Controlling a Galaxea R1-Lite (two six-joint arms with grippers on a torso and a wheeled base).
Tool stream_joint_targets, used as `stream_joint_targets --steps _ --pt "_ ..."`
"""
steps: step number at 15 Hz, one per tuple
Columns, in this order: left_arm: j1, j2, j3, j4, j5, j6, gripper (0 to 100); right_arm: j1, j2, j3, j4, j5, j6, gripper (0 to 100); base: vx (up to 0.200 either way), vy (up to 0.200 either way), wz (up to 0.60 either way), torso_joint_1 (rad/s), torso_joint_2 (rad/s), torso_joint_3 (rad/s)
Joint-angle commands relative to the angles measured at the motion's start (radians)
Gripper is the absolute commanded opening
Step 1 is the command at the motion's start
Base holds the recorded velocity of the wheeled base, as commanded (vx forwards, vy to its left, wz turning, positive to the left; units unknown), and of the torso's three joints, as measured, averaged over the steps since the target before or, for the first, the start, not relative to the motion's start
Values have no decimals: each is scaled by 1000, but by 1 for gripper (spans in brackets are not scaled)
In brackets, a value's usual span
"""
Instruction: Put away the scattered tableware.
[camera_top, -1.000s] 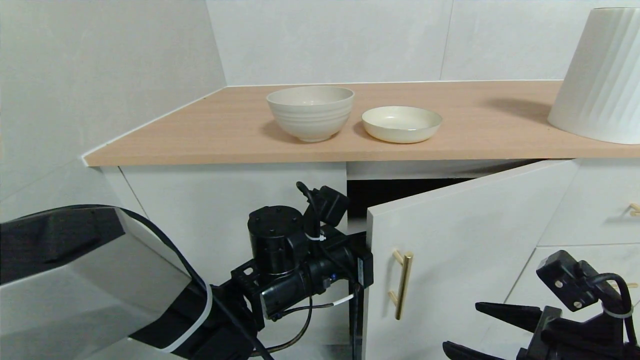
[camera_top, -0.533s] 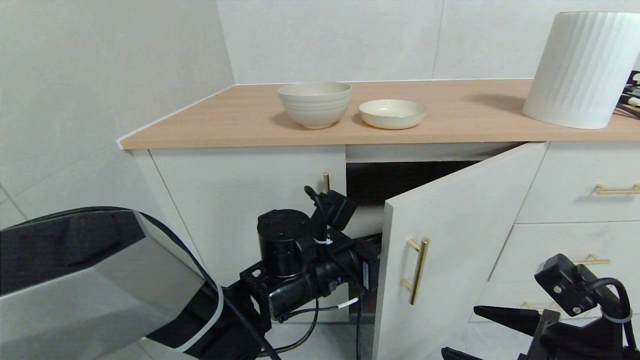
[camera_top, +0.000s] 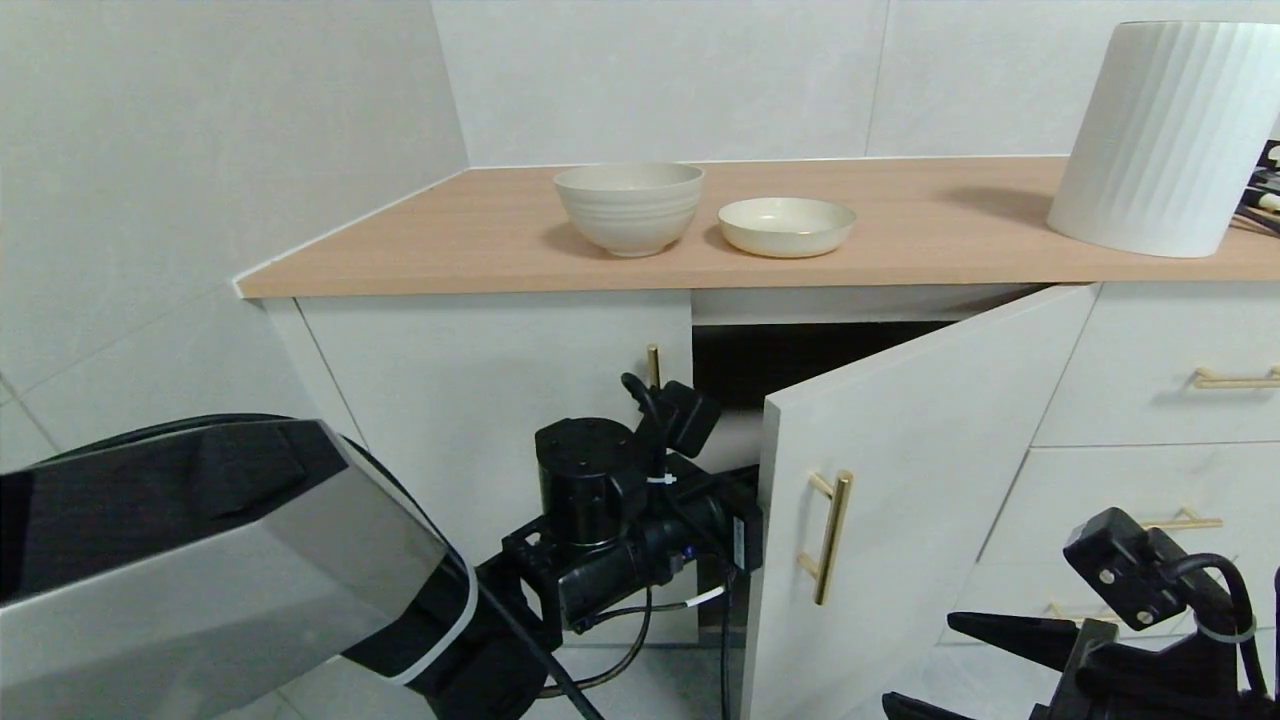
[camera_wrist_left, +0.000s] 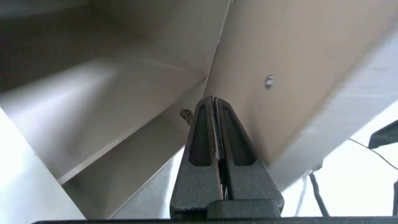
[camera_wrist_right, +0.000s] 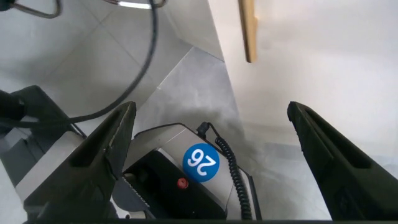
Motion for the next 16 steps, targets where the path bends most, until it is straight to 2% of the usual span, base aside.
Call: stream_joint_targets --steps 1,4,11,16 --pt "-1 20 -11 0 0 0 0 0 7 0 -1 0 0 100 -200 0 0 7 7 7" --pt "-1 20 -15 -2 0 -2 0 1 8 0 -1 0 0 100 -200 0 0 10 2 1" --pt "-5 65 -51 -3 1 -2 0 1 13 0 -1 2 0 100 0 0 0 0 0 0" --pt "-70 68 -60 -3 4 1 0 61 -10 18 -1 14 0 100 0 0 0 0 0 0"
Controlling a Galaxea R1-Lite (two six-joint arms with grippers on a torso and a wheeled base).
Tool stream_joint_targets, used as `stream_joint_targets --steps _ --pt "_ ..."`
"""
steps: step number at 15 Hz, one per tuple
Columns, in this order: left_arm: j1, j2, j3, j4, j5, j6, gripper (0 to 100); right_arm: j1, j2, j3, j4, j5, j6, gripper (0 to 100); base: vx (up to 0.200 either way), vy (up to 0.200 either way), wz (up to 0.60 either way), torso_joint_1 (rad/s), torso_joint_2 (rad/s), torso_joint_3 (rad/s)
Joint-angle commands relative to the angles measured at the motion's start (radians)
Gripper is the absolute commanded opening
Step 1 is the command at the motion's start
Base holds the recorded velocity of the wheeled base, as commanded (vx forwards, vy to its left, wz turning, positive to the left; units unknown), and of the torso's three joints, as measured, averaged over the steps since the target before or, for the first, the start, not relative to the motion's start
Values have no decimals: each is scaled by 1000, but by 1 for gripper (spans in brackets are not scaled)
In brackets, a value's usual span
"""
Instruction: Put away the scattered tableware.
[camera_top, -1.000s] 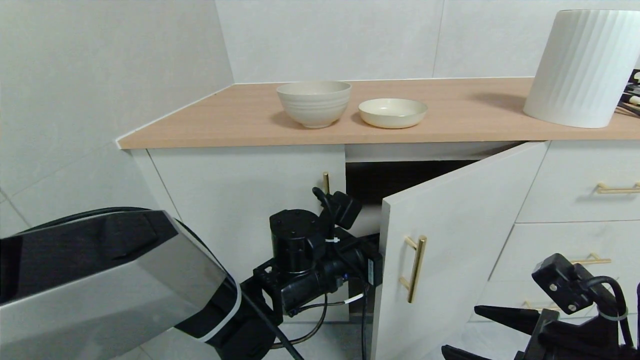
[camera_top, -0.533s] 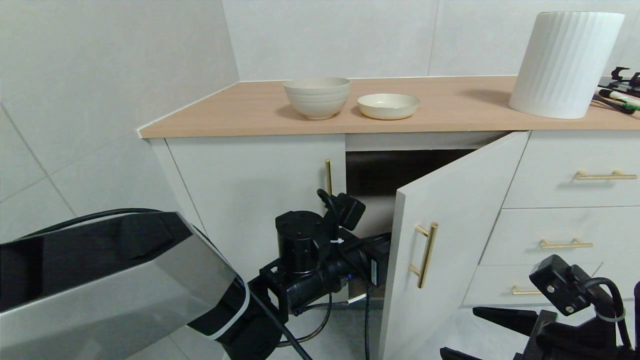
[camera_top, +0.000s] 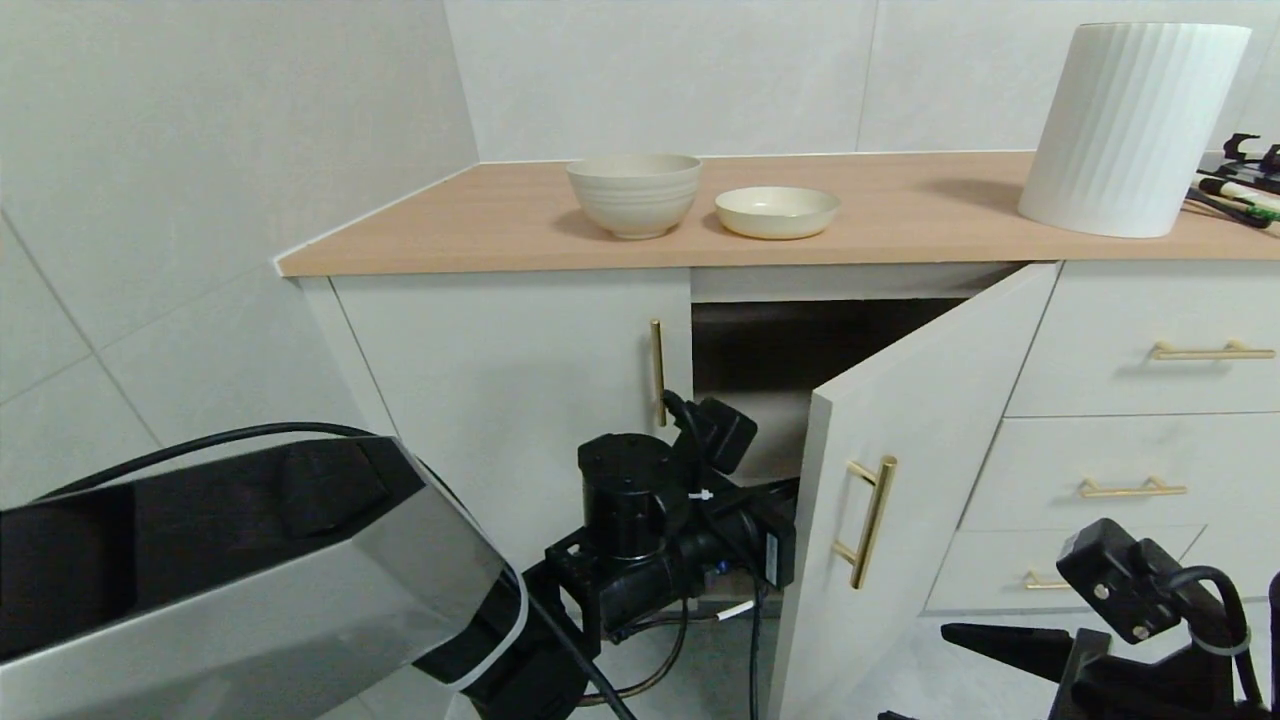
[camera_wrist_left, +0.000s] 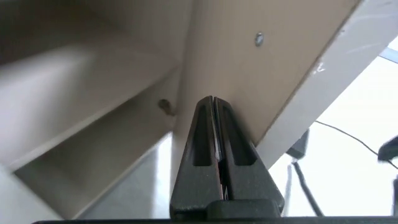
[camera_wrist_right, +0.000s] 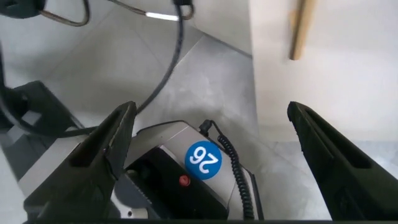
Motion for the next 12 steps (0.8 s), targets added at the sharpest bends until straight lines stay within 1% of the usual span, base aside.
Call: stream_joint_targets --steps 1,2,4,5,6,7,9,12 --pt "-57 4 -2 -1 3 0 0 80 -28 34 -1 13 -1 100 0 0 0 0 0 0" --pt "-89 4 -2 -1 5 0 0 123 -46 54 -1 24 -1 100 0 0 0 0 0 0" --pt "-156 -4 -2 -1 8 0 0 177 -81 91 -1 62 -24 100 0 0 0 0 0 0" --pt "-210 -10 2 -2 8 11 0 188 -100 120 -2 99 -72 100 0 0 0 0 0 0" --pt "-236 -10 7 -2 12 20 0 188 -109 135 -2 122 -106 100 0 0 0 0 0 0" --pt "-241 -8 11 -7 23 22 0 188 -110 141 -4 131 -119 100 0 0 0 0 0 0" --pt "-218 -5 14 -21 28 19 0 188 -110 141 -7 131 -119 100 0 0 0 0 0 0" --pt "-144 -51 64 -44 28 17 0 186 -112 135 -11 128 -118 100 0 0 0 0 0 0"
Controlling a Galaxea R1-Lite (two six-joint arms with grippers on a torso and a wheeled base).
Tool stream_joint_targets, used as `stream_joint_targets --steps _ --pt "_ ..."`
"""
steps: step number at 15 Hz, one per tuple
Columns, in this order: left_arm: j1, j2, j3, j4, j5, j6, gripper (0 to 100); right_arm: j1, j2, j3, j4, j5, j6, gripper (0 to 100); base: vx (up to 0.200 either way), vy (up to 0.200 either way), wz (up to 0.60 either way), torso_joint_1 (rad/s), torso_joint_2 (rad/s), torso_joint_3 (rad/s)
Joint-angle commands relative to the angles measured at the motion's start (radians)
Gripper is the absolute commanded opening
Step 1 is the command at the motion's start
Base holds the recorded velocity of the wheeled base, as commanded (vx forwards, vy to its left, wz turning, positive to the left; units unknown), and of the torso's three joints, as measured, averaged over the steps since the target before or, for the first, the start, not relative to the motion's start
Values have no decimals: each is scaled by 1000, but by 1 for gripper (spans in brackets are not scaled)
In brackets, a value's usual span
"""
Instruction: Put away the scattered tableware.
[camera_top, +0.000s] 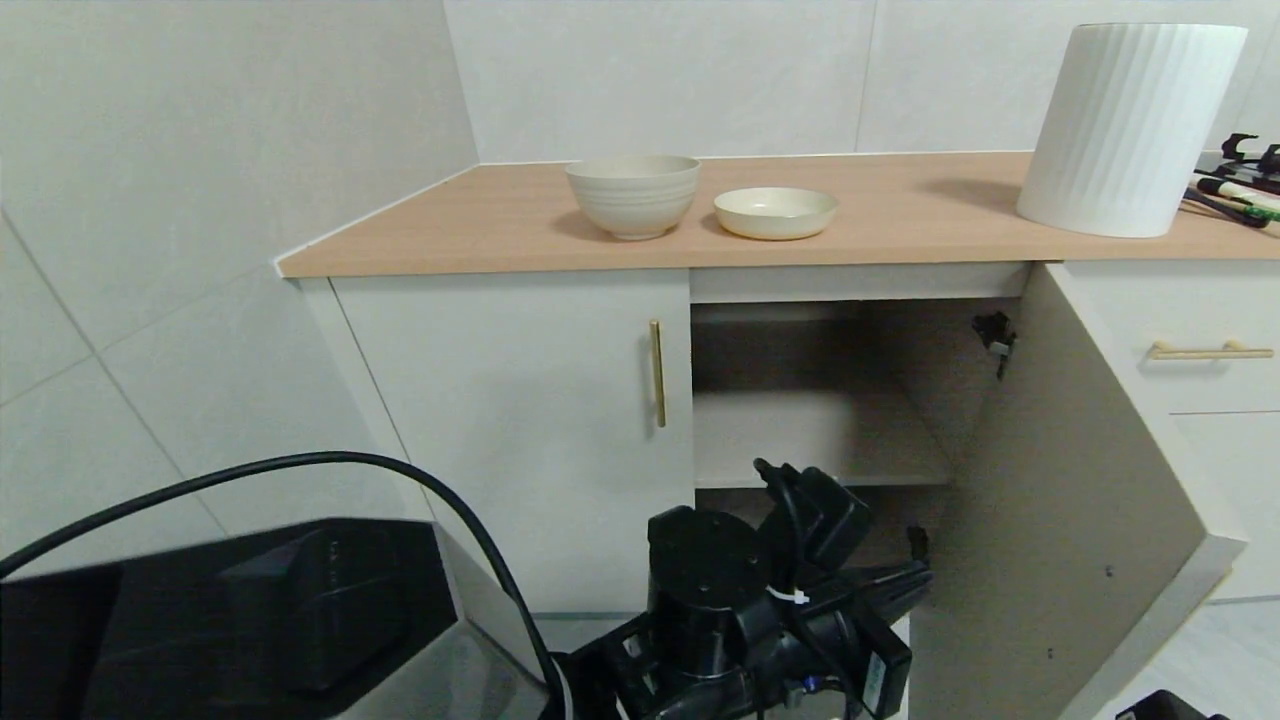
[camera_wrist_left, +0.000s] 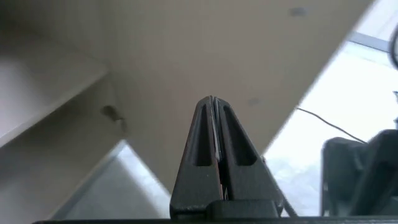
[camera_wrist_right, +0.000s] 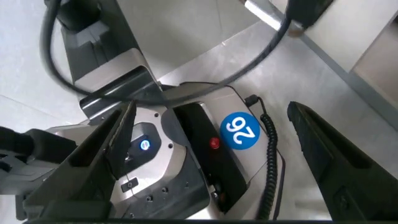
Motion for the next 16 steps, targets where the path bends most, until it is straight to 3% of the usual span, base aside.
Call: stream_joint_targets --steps 1,3,7,8,12,14,16 --pt "53 -71 42 0 1 -1 0 0 -5 -5 -2 -2 -1 100 0 0 0 0 0 0" --pt "122 -160 97 14 1 0 0 -1 -19 -8 -5 -7 -1 100 0 0 0 0 0 0" --pt "300 -442 230 185 -2 3 0 -60 -2 -78 2 -53 6 100 0 0 0 0 0 0" --pt "357 -553 281 274 -2 9 0 -127 21 -132 11 -85 6 100 0 0 0 0 0 0" --pt "507 -827 378 524 -9 15 0 -215 103 -327 137 -195 53 100 0 0 0 0 0 0" --pt "548 -875 382 604 -9 14 0 -271 139 -443 212 -197 78 100 0 0 0 0 0 0" --pt "584 -892 401 619 -13 9 0 -337 179 -598 289 -192 81 100 0 0 0 0 0 0"
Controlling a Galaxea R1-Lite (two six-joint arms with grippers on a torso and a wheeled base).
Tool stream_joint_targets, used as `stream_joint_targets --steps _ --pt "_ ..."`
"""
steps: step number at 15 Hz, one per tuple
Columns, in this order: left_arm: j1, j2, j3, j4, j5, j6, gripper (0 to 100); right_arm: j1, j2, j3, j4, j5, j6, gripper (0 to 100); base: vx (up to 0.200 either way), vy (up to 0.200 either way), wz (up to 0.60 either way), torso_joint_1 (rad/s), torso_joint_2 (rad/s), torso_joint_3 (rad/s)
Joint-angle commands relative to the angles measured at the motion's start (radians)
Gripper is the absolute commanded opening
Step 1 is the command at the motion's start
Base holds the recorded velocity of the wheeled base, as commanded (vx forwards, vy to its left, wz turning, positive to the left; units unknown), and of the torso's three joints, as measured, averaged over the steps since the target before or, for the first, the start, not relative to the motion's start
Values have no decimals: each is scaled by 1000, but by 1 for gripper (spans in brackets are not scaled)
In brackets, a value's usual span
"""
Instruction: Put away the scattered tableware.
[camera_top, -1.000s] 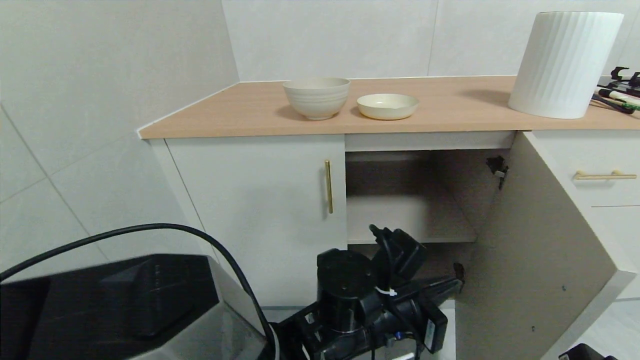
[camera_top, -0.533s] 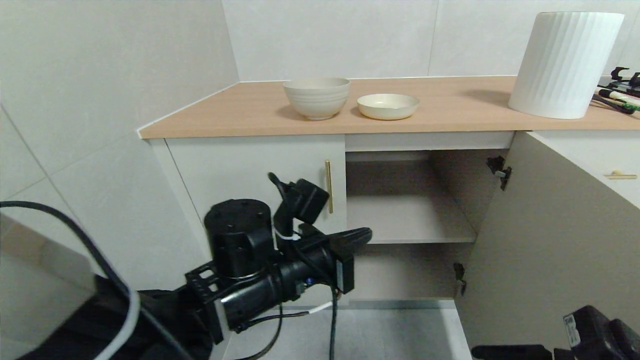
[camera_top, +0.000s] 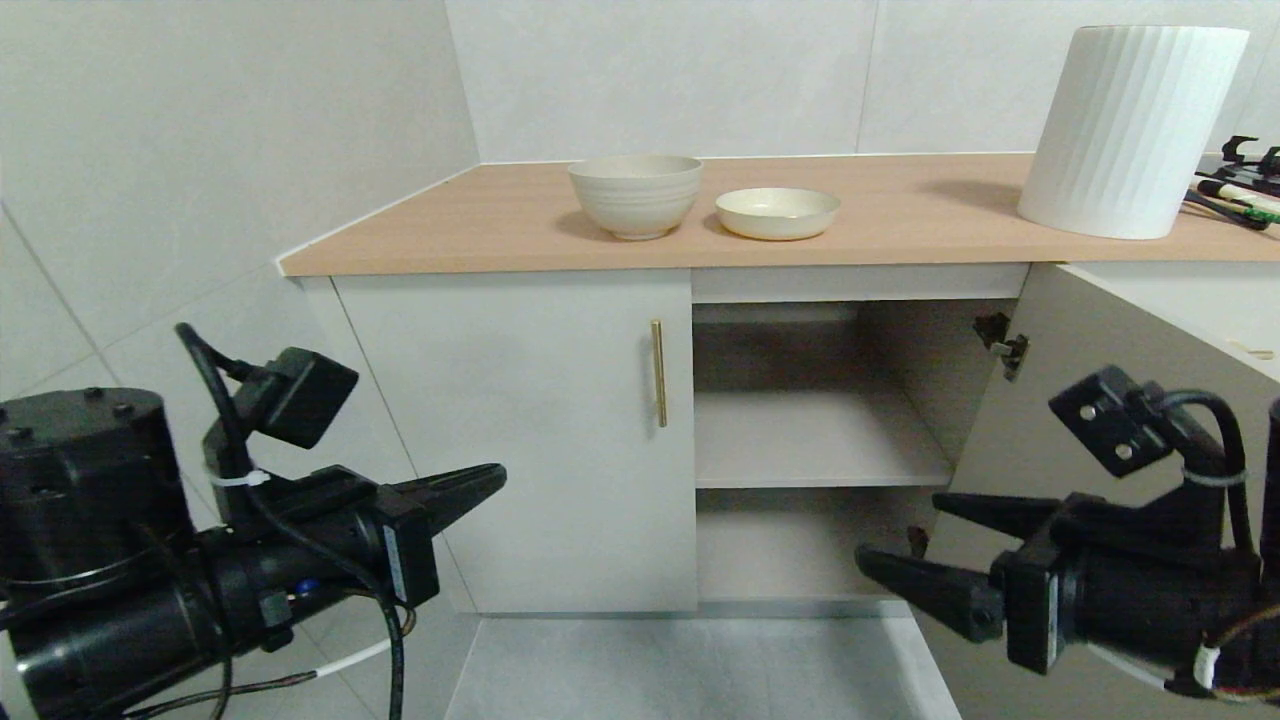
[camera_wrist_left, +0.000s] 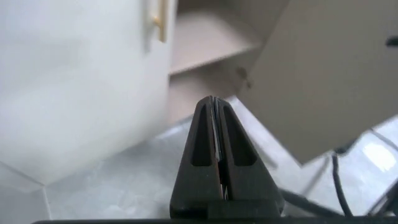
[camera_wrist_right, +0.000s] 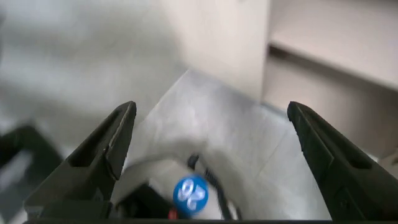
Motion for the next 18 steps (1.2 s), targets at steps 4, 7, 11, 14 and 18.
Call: stream_joint_targets --steps 4,7,11,14,18 --pt "62 -34 -11 2 -18 -1 0 -75 123 -275 183 -4 75 100 0 0 0 0 0 0" --pt "62 -29 -33 -3 -19 -3 100 -73 141 -278 183 -9 98 100 0 0 0 0 0 0" --pt "64 -40 -38 -7 -18 -3 100 -73 143 -303 183 -9 156 100 0 0 0 0 0 0" --pt "64 -46 -44 -6 -16 -3 100 -73 152 -303 183 -9 156 100 0 0 0 0 0 0" --pt "64 -46 -44 -3 -15 -1 100 -72 151 -298 184 -7 156 100 50 0 0 -2 1 1"
